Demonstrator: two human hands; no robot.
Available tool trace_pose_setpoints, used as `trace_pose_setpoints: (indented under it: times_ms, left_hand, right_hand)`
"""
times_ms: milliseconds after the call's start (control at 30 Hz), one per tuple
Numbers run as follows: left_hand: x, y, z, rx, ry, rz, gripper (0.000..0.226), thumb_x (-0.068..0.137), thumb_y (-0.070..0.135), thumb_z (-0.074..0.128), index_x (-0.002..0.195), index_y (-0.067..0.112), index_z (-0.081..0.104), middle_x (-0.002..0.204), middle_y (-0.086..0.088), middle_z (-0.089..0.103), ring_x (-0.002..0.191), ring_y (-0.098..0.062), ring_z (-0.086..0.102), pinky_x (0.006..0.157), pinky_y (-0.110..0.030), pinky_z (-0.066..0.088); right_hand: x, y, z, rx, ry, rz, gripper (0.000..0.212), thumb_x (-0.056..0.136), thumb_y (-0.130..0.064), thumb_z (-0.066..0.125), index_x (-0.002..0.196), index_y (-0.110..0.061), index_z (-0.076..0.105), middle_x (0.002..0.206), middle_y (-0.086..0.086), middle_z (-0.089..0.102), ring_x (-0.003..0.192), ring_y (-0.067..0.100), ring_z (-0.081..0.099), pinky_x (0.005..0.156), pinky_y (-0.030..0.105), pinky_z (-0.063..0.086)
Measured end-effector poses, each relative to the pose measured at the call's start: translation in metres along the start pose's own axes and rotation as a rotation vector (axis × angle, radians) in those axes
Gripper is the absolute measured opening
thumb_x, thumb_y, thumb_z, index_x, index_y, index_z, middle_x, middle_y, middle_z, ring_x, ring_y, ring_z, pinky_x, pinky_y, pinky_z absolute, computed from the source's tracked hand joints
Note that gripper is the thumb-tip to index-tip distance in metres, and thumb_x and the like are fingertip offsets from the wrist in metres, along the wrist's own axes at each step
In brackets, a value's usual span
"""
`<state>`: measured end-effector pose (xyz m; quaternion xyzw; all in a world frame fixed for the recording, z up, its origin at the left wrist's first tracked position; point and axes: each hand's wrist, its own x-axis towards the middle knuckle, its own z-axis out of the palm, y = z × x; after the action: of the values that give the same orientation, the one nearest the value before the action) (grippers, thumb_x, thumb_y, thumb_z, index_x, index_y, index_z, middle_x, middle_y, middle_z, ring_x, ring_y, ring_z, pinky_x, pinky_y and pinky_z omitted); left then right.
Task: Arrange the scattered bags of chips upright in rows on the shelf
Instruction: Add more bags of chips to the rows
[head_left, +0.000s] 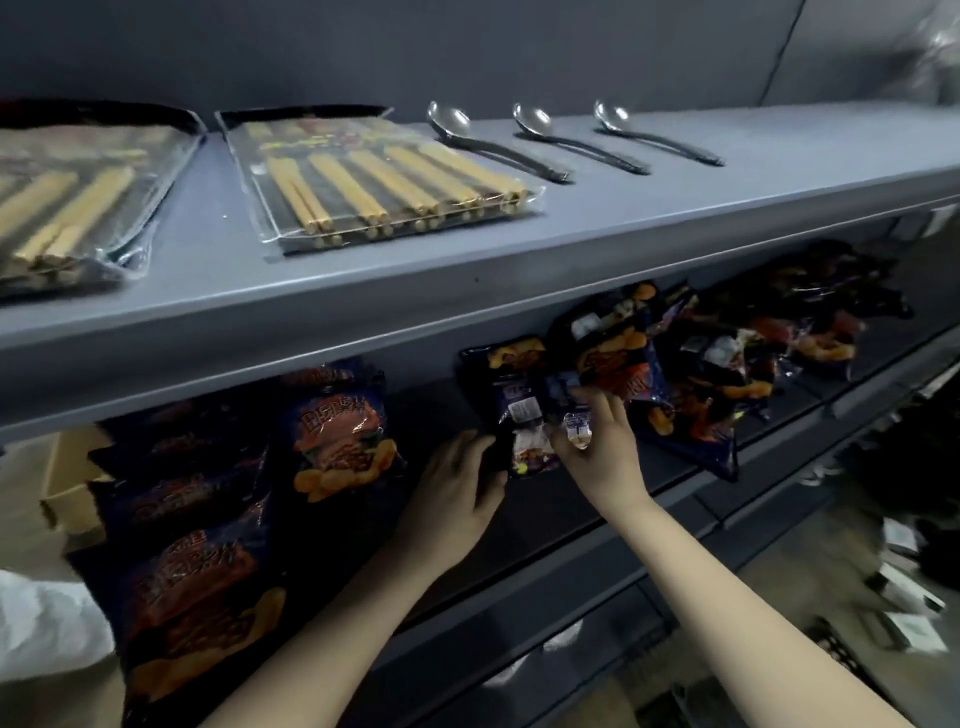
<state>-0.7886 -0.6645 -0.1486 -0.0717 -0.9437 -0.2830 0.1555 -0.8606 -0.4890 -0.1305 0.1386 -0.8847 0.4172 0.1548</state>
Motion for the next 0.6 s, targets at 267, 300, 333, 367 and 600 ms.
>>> trace_pose_setpoints:
  times_ms: [267,300,333,367,600]
  left_hand:
    - [0.022,0.021,0.027,-0.180,0.035,-0.242,0.054,0.095,0.033,0.051,0.142,0.014,0.033,0.144,-0.005,0.039,0.130,-0.016,0.039,0.095,-0.013,0.025]
    - [0.024,0.023,0.031,-0.204,0.030,-0.288,0.056,0.095,0.034,0.051,0.143,0.014,0.031,0.145,-0.005,0.038,0.131,-0.016,0.038,0.095,-0.013,0.025]
    - [0.027,0.025,0.035,-0.234,0.031,-0.328,0.056,0.095,0.033,0.051,0.143,0.014,0.030,0.145,-0.005,0.037,0.131,-0.016,0.038,0.095,-0.014,0.026]
    - [0.029,0.027,0.039,-0.272,0.036,-0.361,0.056,0.095,0.032,0.051,0.143,0.014,0.030,0.144,-0.004,0.039,0.130,-0.016,0.040,0.096,-0.016,0.028]
    - [0.032,0.036,0.058,-0.339,0.065,-0.498,0.062,0.094,0.028,0.055,0.145,0.011,0.025,0.144,-0.005,0.041,0.129,-0.018,0.042,0.096,-0.018,0.031]
  right_hand:
    - [0.014,0.029,-0.014,0.030,-0.180,0.020,0.060,0.082,-0.020,0.073,0.133,-0.008,0.044,0.137,0.010,0.037,0.125,0.022,0.040,0.090,0.010,0.026]
    - [0.016,0.032,-0.014,0.031,-0.205,0.029,0.061,0.082,-0.021,0.073,0.133,-0.008,0.043,0.138,0.011,0.036,0.126,0.023,0.040,0.091,0.011,0.026]
    - [0.018,0.036,-0.015,0.028,-0.234,0.036,0.062,0.082,-0.022,0.072,0.135,-0.009,0.042,0.140,0.011,0.034,0.127,0.024,0.039,0.091,0.012,0.026]
    - [0.020,0.039,-0.014,0.023,-0.264,0.040,0.063,0.082,-0.022,0.072,0.135,-0.010,0.041,0.142,0.011,0.032,0.128,0.025,0.039,0.092,0.013,0.026]
    - [0.028,0.053,-0.011,0.075,-0.392,0.080,0.057,0.085,-0.024,0.068,0.134,-0.017,0.040,0.135,0.008,0.041,0.121,0.024,0.045,0.088,0.019,0.033]
